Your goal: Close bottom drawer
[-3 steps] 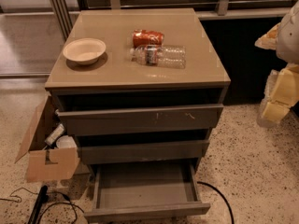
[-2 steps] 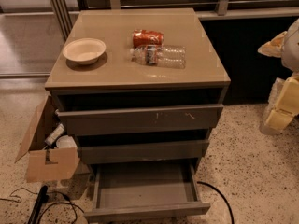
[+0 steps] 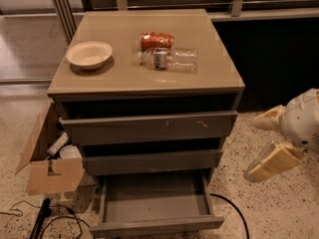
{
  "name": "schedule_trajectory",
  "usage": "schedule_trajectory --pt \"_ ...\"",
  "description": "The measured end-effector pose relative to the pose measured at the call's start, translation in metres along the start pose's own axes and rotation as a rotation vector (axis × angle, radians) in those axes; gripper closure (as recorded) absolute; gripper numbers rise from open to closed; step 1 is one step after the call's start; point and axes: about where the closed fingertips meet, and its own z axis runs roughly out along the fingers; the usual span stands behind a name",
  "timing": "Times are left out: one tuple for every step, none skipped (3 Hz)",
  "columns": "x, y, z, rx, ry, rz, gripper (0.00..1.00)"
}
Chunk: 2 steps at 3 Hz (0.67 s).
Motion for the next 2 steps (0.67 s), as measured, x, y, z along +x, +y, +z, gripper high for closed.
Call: schedule_trajectory --pt "0.016 0.019 0.039 -0.05 -0.056 0.035 0.47" --pt "0.036 0.033 0.087 -0.073 -0.069 0.073 0.71"
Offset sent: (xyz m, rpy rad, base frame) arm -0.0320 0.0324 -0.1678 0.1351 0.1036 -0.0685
